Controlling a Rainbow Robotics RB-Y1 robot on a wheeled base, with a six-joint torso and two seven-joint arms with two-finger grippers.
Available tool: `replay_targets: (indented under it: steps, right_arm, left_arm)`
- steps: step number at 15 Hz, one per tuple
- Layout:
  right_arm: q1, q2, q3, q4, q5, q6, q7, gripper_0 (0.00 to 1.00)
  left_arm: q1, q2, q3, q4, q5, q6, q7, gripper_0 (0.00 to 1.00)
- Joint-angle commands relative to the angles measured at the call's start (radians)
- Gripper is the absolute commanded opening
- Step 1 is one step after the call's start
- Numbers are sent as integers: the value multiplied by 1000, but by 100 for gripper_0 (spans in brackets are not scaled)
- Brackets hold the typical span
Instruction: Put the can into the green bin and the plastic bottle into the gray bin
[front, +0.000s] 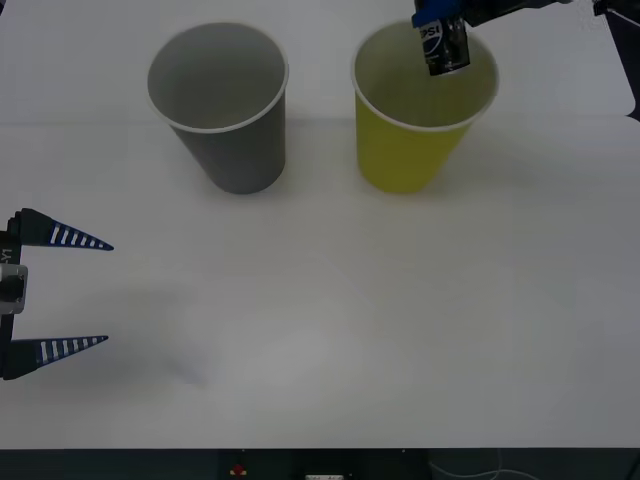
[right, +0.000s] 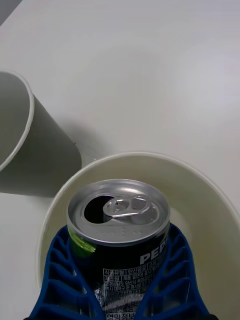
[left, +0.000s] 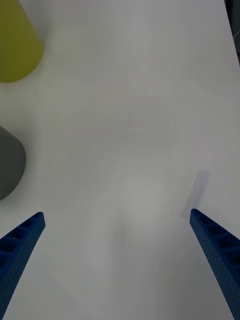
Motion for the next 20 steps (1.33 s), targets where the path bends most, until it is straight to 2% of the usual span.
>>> replay_targets:
  steps: [1, 2, 3, 4, 5, 6, 7, 12, 15, 17, 20]
  right_arm:
    - [-3, 6, 2, 10, -1, 1, 17, 0]
    - [-3, 6, 2, 10, -1, 1, 20, 5]
    - [-3, 6, 2, 10, -1, 2, 32, 26]
    - [-3, 6, 2, 10, -2, 1, 52, 55]
    - [0, 4, 5, 10, -10, -1, 75, 77]
    - [0, 3, 5, 18, -28, 1, 79, 91]
    - [0, 4, 5, 27, -48, 1, 83, 100]
    - [0, 0, 5, 27, -54, -1, 98, 100]
    - [9, -49, 5, 14, -148, -28, 185, 100]
    - [58, -111, -2, -56, -225, -22, 214, 100]
    - [172, -173, -78, -174, -309, -22, 265, 100]
  left_arm:
    - [0, 0, 0, 0, 0, 0, 0, 100]
    - [0, 0, 0, 0, 0, 0, 0, 100]
    - [0, 0, 0, 0, 0, 0, 0, 100]
    - [0, 0, 0, 0, 0, 0, 0, 100]
    - [0, 0, 0, 0, 0, 0, 0, 100]
    - [0, 0, 0, 0, 0, 0, 0, 100]
    - [0, 0, 0, 0, 0, 0, 0, 100]
    - [0, 0, 0, 0, 0, 0, 0, 100]
    - [0, 0, 0, 0, 0, 0, 0, 100]
    - [0, 0, 0, 0, 0, 0, 0, 100]
    - [0, 0, 0, 0, 0, 0, 0, 100]
